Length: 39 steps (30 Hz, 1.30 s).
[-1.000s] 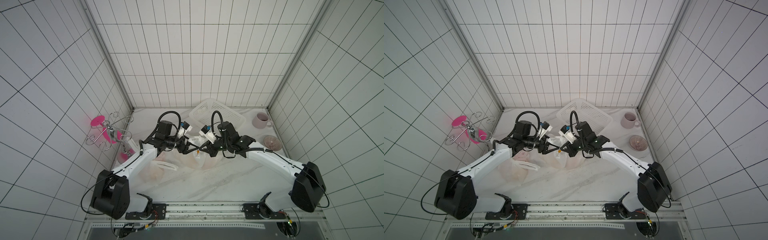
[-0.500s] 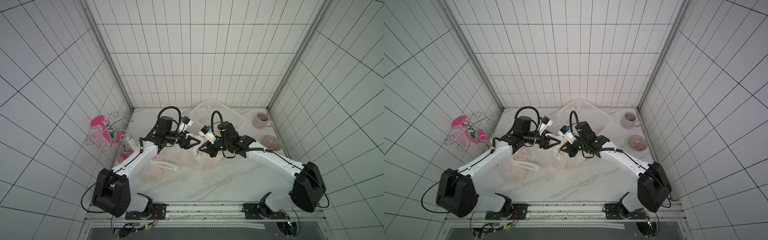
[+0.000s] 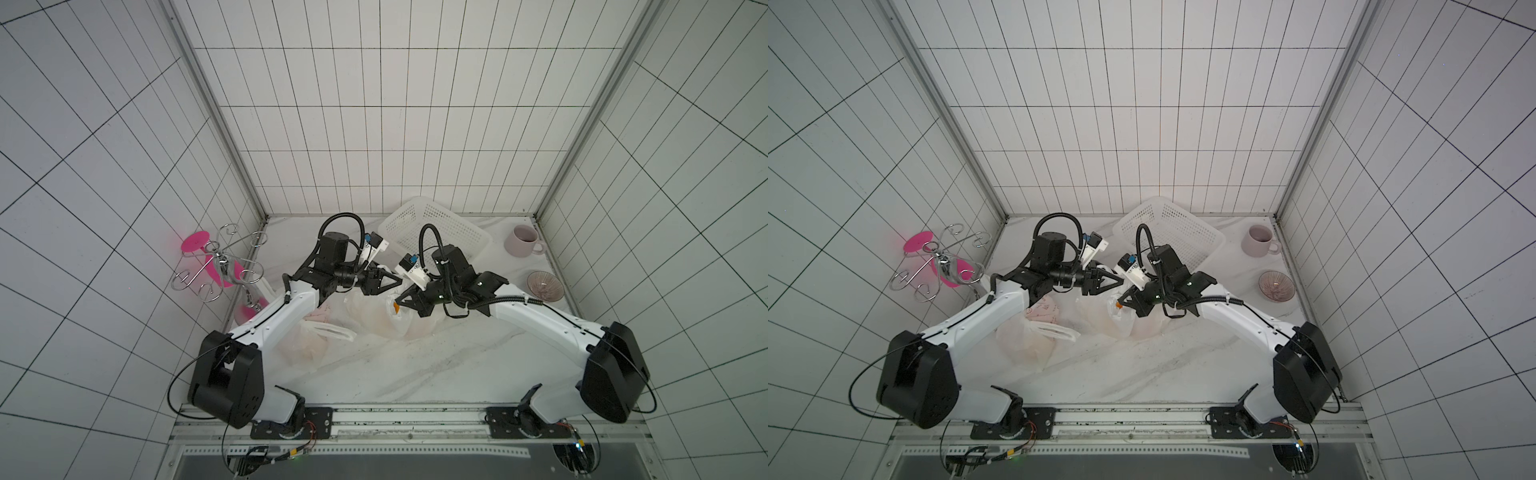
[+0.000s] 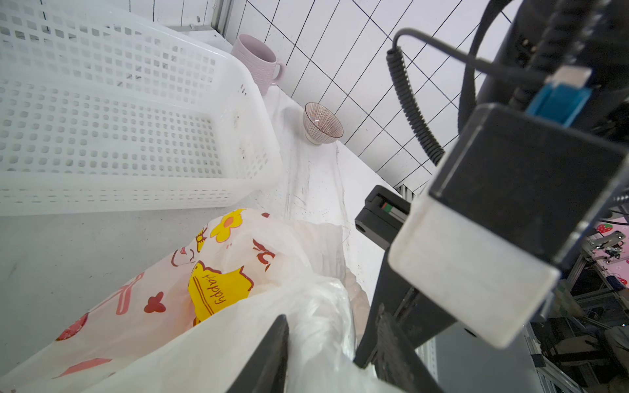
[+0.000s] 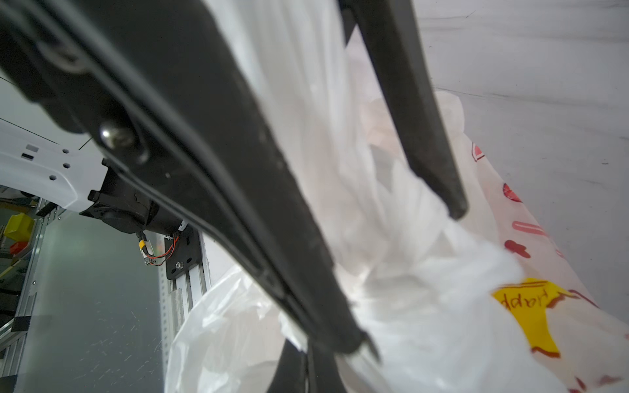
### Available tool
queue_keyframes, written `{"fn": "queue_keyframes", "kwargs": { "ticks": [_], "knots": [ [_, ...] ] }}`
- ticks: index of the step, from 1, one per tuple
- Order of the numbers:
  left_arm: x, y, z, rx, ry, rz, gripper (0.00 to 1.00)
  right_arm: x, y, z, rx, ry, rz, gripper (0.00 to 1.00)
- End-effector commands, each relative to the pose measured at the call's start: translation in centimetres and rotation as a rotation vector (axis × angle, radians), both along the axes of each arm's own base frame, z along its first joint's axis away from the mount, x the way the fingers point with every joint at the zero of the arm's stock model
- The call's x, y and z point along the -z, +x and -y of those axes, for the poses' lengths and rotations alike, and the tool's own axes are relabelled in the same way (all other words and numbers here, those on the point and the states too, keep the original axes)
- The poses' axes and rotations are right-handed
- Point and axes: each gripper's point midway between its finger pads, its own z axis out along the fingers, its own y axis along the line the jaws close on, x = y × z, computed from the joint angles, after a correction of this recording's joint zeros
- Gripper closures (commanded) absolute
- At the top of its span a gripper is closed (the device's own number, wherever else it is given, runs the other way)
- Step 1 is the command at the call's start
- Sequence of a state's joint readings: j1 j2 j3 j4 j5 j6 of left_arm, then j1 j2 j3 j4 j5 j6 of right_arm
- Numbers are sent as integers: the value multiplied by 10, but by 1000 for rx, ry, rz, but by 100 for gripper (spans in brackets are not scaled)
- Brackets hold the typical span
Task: Place the peach into a plastic bag & tie a knot
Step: Cross the plastic bag at the center of the board.
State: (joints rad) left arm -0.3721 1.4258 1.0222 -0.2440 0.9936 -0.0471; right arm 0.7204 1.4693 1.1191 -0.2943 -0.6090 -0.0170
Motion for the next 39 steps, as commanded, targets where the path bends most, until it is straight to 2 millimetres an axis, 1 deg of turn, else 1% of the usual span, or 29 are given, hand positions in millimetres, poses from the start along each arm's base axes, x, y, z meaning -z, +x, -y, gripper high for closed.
{"fn": "queue_keyframes", "kwargs": {
  "ticks": [1,2,4,7,10,11,12,13,15,16,18,21,23,27,29,30,32,34,35,36,39],
  "knots": [
    [13,-2,1,11,37,0,39,-16,3,-5,-13,16,35,100],
    [14,-1,1,8,47,4,37,-17,3,-6,-16,18,36,100],
    [18,0,3,4,62,5,38,-17,3,-7,-16,21,32,100],
    [20,0,7,12,67,10,44,-18,3,-8,-19,23,30,100],
    [17,2,11,11,56,15,58,-17,3,-8,-20,24,26,100],
    [16,3,11,7,52,17,65,-16,2,-7,-19,22,23,100],
    [14,5,12,1,47,20,74,-16,2,-7,-18,21,23,100],
    [13,7,12,-5,43,25,80,-17,1,-6,-19,21,22,100],
    [8,9,11,-8,34,33,89,-15,-1,-4,-16,13,17,100],
    [5,9,11,-8,29,37,93,-17,-1,-3,-14,10,16,97],
    [-2,7,12,2,-4,53,100,-24,-2,1,-7,3,15,83],
    [-9,1,11,9,-47,113,100,-45,-5,7,8,14,16,69],
    [-9,-4,10,17,-56,146,100,-61,-8,14,21,27,19,63],
    [-7,-8,8,29,-53,172,100,-87,-5,31,62,63,19,58],
    [-8,-10,8,30,-53,180,100,-96,0,41,96,41,48,55],
    [-9,-11,9,32,-55,184,100,-100,6,49,131,22,71,54],
    [-12,-14,8,39,-58,199,100,-99,19,63,190,-46,117,44],
    [-14,-18,9,46,-62,213,100,-86,23,71,174,-157,152,32],
    [-15,-19,9,50,-64,218,100,-81,23,73,160,-192,149,27],
    [-16,-21,10,57,-67,220,100,-78,27,74,160,-222,149,25],
    [-18,-23,11,66,-72,221,100,-76,28,62,112,-210,112,24]
  ]
}}
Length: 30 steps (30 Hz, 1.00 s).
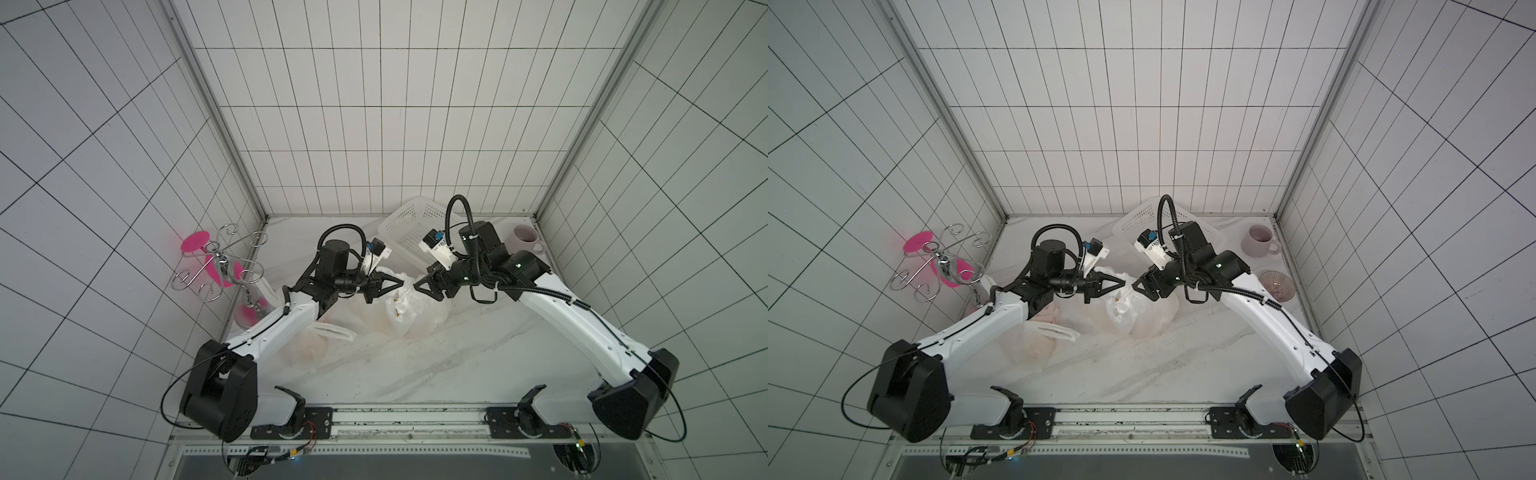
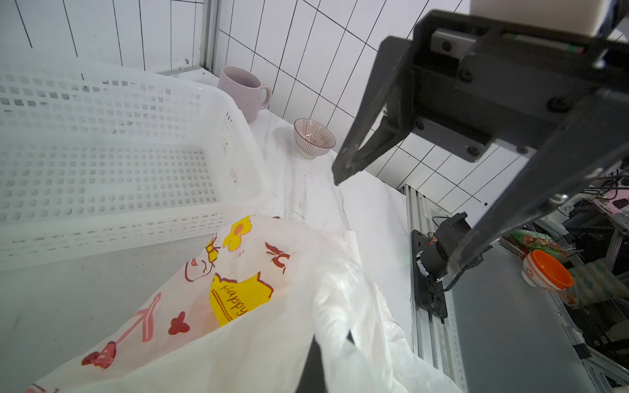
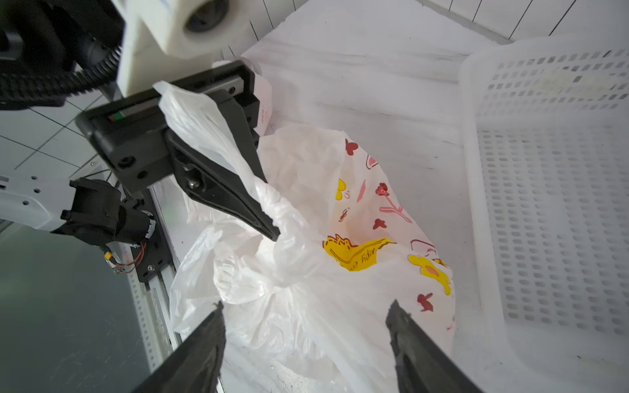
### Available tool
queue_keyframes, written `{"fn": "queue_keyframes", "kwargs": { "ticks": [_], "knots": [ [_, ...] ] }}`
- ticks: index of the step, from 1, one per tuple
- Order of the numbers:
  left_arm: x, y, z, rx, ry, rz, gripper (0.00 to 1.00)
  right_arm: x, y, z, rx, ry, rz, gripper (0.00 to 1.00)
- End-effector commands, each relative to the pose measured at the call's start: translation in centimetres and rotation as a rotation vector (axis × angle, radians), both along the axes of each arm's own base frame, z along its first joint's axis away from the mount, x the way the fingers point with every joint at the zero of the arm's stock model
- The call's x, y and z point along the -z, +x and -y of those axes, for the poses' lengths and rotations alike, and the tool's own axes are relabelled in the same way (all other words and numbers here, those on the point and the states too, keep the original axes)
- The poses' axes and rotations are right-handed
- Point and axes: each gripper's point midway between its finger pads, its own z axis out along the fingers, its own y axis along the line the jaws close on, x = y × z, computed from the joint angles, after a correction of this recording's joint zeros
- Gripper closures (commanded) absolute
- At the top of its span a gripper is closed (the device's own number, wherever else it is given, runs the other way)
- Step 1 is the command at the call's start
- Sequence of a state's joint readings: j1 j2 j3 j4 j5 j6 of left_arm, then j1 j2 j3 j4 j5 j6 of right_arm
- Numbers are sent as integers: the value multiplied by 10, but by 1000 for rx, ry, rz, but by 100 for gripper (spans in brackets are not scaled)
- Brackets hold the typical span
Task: Place the peach into a plastic bag & tie a knot
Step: Cross the plastic bag at the center of the board.
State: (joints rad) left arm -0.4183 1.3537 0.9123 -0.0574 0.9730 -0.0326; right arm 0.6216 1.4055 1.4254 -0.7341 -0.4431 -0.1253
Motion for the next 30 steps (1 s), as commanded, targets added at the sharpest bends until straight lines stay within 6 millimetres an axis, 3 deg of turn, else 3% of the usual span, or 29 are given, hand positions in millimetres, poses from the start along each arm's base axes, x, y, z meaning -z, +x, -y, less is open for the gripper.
{"fn": "queue_keyframes", "kwargs": {
  "ticks": [1,6,12,20,30],
  "knots": [
    [-11,-8,2,38,-27,69,100,-5,0,-4,-61,-46,-16,24],
    [-13,-8,3,42,-30,71,100,-2,-18,-27,-189,-9,-87,26],
    [-10,-7,4,44,-29,61,100,3,-36,-42,-270,7,-117,27],
    [-14,-8,5,48,-35,62,100,28,-26,-44,-253,-93,-77,33],
    [-14,-10,4,36,-39,35,100,33,-15,-62,-169,-17,-74,47]
  ]
}}
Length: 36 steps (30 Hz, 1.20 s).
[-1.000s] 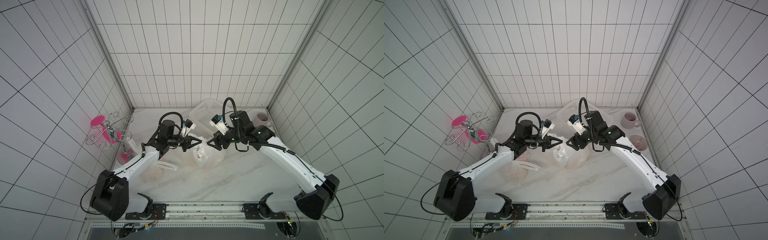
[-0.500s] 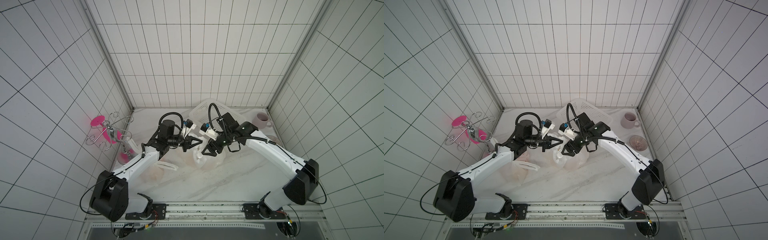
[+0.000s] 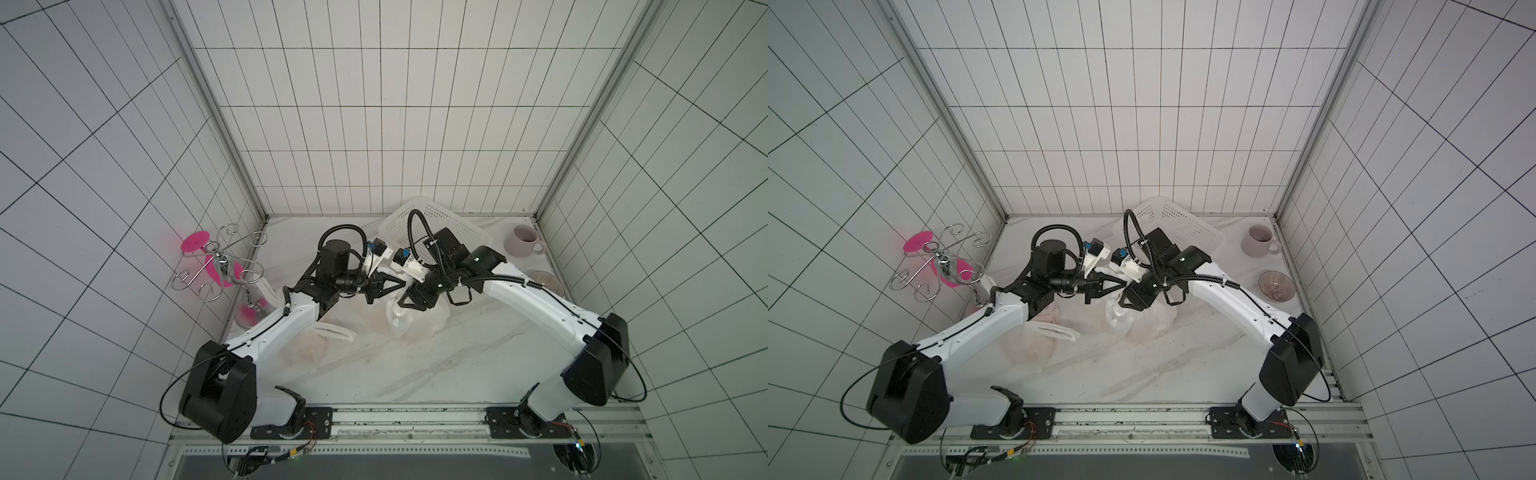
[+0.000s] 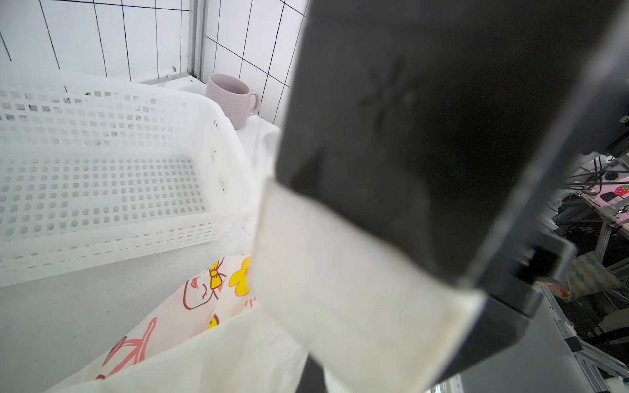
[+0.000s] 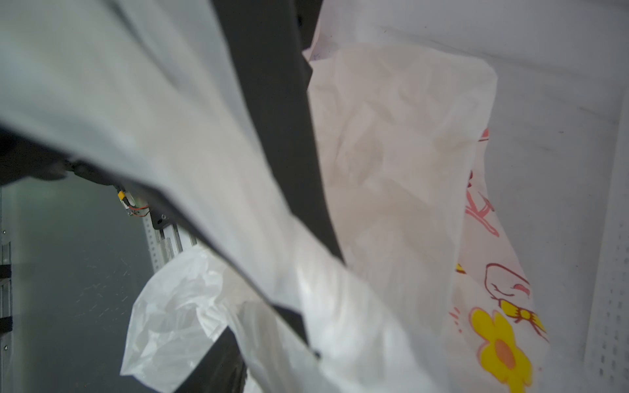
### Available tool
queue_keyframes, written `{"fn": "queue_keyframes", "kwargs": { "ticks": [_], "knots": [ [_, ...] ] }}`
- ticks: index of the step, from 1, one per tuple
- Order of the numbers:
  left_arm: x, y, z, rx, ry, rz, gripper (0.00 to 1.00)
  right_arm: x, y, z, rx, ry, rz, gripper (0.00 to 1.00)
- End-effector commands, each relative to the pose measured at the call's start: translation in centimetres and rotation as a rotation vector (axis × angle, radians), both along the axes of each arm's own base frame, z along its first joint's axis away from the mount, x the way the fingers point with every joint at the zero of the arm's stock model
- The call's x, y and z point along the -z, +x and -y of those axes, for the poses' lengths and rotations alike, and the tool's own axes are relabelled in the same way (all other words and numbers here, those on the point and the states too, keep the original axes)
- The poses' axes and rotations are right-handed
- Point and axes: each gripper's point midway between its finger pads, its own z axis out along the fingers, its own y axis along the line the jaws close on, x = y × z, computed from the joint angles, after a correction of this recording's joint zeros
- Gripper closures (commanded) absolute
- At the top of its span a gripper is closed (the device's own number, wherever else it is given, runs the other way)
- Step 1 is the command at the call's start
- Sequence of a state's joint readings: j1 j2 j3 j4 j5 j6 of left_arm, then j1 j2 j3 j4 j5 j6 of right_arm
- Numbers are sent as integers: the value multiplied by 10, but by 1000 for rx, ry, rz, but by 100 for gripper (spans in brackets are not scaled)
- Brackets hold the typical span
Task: Place the peach into a plastic bag & tie a knot
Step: Cross the plastic bag at the center of the board.
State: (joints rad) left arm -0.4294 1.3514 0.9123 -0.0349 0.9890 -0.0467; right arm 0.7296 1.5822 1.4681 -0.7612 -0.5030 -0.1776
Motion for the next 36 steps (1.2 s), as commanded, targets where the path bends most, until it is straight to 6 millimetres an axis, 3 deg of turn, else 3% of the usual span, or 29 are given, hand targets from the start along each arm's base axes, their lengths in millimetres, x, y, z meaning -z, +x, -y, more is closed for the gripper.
{"fn": "queue_keyframes", "kwargs": {
  "ticks": [1,7,12,17,25,30,36],
  "knots": [
    [-9,-6,0,11,-21,26,100,-15,5,-13,17,58,35,49],
    [-10,-7,-1,10,-22,30,100,-8,-3,-10,-22,38,37,52],
    [-9,-7,-1,13,-19,38,100,-20,-18,-5,-82,66,-41,39],
    [-2,-8,-2,10,-4,49,100,-27,-25,0,-96,105,-107,37],
    [-6,-6,-1,10,-7,55,100,-11,-40,-1,-161,59,-123,36],
    [-7,-7,-1,9,-11,46,100,4,-27,-1,-127,-10,-80,43],
    [-7,-7,-2,5,-12,37,100,3,-11,-9,-57,4,-66,51]
  ]
}}
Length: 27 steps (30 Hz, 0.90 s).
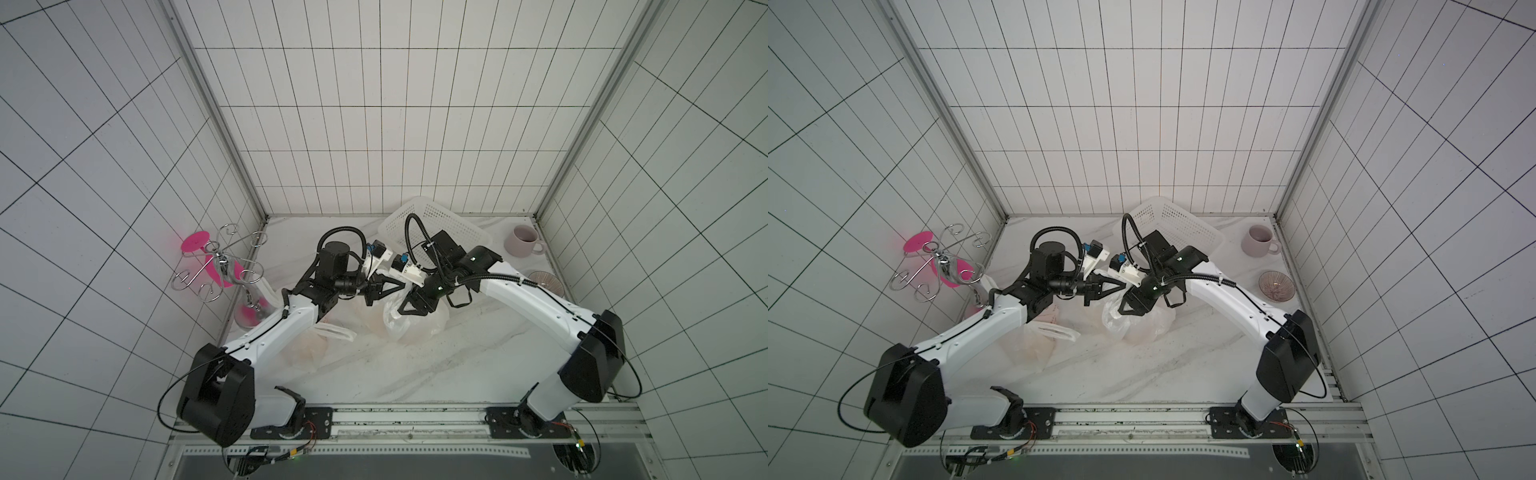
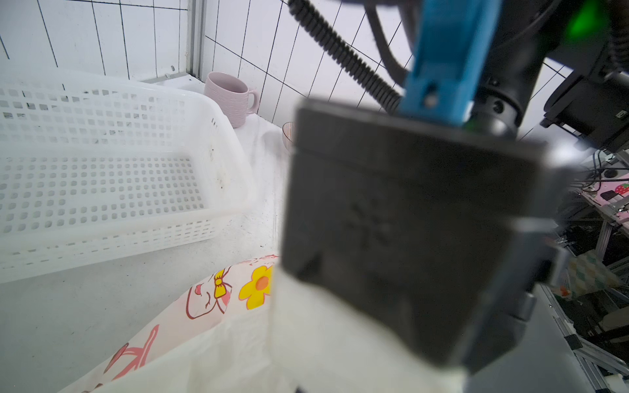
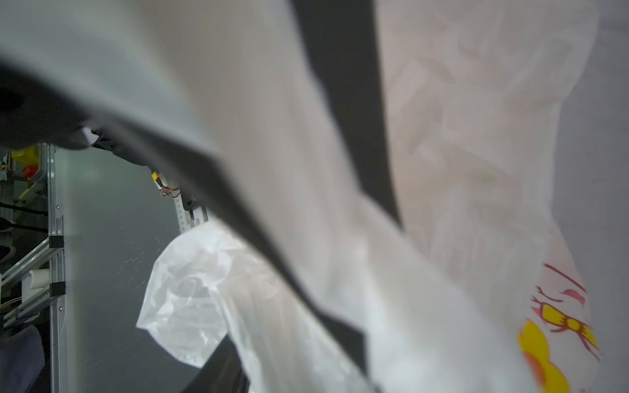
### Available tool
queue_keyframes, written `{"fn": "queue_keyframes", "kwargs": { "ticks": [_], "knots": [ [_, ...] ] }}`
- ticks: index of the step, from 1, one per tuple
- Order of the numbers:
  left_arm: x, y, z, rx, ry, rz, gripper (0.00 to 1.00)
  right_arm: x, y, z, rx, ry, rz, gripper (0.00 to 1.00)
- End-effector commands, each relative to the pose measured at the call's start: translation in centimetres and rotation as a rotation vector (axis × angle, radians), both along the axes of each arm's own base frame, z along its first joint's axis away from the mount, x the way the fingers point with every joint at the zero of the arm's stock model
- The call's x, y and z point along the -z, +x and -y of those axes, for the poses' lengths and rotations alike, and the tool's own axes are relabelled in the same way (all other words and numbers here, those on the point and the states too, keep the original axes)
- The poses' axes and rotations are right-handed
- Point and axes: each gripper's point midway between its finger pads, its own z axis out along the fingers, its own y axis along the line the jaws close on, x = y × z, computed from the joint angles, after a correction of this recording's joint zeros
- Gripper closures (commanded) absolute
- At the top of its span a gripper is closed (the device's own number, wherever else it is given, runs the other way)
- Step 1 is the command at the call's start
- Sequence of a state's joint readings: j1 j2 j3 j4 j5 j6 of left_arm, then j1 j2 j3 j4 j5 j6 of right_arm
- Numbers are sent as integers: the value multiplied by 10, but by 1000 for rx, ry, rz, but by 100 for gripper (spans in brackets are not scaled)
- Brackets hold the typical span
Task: Place the peach into a plastic bag & tie a knot
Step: Cross the plastic bag at the center of the board.
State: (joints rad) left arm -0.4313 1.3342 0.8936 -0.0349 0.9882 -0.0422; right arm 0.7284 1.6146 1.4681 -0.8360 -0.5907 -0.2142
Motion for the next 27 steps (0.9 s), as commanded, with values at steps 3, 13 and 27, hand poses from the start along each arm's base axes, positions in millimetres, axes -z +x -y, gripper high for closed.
{"fn": "queue_keyframes", "kwargs": {
  "ticks": [3,13,27],
  "knots": [
    [-9,-4,-1,2,-16,27,100,-11,9,-12,31,37,18,50],
    [-10,-4,-3,-26,-26,-2,100,16,25,3,141,-83,61,75],
    [39,-11,-21,-107,74,-135,71,10,63,17,238,-98,244,95]
  ]
}}
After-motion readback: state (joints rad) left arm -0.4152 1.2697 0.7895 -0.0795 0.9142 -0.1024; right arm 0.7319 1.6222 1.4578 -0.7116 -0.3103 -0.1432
